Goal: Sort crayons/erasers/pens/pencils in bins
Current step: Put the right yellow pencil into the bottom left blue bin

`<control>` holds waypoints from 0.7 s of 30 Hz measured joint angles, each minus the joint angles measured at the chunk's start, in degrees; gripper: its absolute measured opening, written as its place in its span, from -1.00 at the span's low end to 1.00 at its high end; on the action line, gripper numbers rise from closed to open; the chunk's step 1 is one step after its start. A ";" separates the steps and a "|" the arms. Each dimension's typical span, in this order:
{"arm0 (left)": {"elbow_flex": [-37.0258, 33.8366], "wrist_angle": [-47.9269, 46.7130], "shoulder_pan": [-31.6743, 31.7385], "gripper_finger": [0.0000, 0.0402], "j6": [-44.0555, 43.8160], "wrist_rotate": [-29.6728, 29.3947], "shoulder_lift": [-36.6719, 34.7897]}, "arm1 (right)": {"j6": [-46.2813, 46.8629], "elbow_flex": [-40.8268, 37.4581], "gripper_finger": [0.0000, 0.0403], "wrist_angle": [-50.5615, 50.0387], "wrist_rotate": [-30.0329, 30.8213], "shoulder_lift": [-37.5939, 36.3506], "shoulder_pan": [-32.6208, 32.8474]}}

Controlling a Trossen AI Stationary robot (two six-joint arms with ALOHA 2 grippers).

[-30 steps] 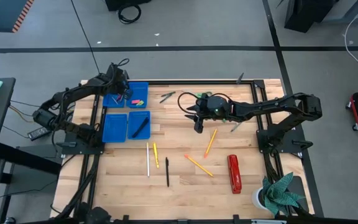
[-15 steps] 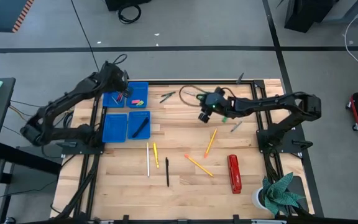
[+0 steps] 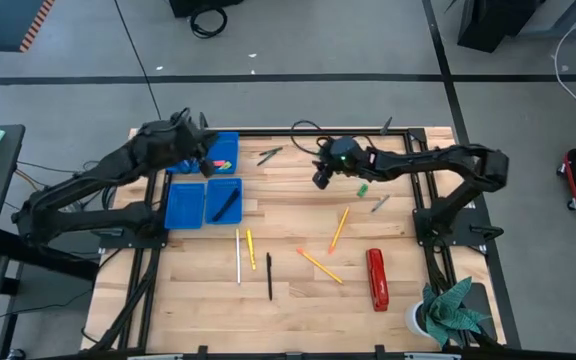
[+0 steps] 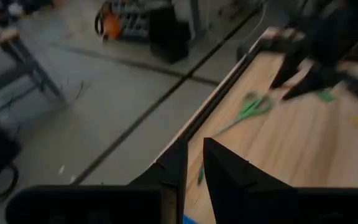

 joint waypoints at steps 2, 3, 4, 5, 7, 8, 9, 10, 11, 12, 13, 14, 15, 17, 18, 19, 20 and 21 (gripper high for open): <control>0.02 0.43 -2.22 -0.72 -0.45 -0.10 -2.60 | -2.08 2.14 -0.17 0.25 -3.01 3.22 -0.02; 0.02 0.14 -3.15 -0.72 -0.63 -0.04 -3.84 | -3.35 3.47 -0.17 -0.43 -3.43 4.86 0.01; 0.02 0.24 -4.09 -0.73 -0.79 -0.04 -4.83 | -4.63 5.08 -0.17 -1.08 -4.25 6.60 0.01; 0.02 0.37 -5.01 -0.74 -0.93 -0.03 -5.72 | -6.09 6.87 -0.17 -1.98 -4.95 8.48 0.01; 0.02 0.17 -6.71 -0.74 -1.22 -0.06 -7.09 | -8.94 11.45 -0.17 -4.27 -6.56 12.36 -0.02; 0.02 0.33 -7.43 -0.73 -1.22 -0.11 -7.50 | -10.36 13.98 -0.17 -5.63 -7.19 14.22 -0.03; 0.02 0.20 -8.15 -0.73 -1.22 -0.04 -7.95 | -11.85 16.79 -0.17 -6.75 -7.95 16.17 -0.03; 0.02 0.21 -8.83 -0.73 -1.22 -0.05 -8.22 | -13.54 19.78 -0.17 -8.42 -8.75 17.94 -0.03; 0.02 0.54 -9.43 -0.73 -0.73 -0.03 -8.45 | -15.55 22.71 -0.17 -10.16 -9.34 19.74 -0.03; 0.02 0.67 -10.05 -0.73 -0.09 0.00 -8.76 | -17.52 25.64 -0.17 -11.70 -9.66 21.47 -0.01; 0.01 0.57 -10.49 -0.74 0.75 0.00 -9.07 | -19.76 28.40 -0.17 -13.77 -9.74 23.11 0.01; 0.00 0.63 -10.87 -0.74 1.00 -0.06 -9.26 | -22.36 30.97 -0.17 -15.19 -9.74 24.69 -0.02; 0.00 0.76 -11.24 -0.75 1.07 -0.05 -9.47 | -24.77 33.27 -0.17 -16.48 -9.74 26.02 -0.29; 0.00 0.35 -11.83 -0.76 1.14 -0.04 -10.09 | -29.79 37.58 -0.17 -18.80 -9.78 28.52 -0.76; 0.00 0.21 -12.04 -0.77 1.16 -0.04 -10.32 | -31.68 39.39 -0.17 -19.84 -10.19 29.52 -1.16; 0.00 0.08 -12.39 -0.77 1.14 -0.04 -10.49 | -33.48 41.08 -0.17 -21.41 -10.64 30.60 -1.63; 0.00 -0.15 -12.70 -0.77 1.14 -0.04 -10.74 | -34.53 42.60 -0.17 -22.12 -11.26 31.61 -2.19; 0.00 -0.53 -12.99 -0.77 1.16 -0.04 -10.99 | -34.80 43.82 -0.17 -23.32 -11.98 32.62 -2.82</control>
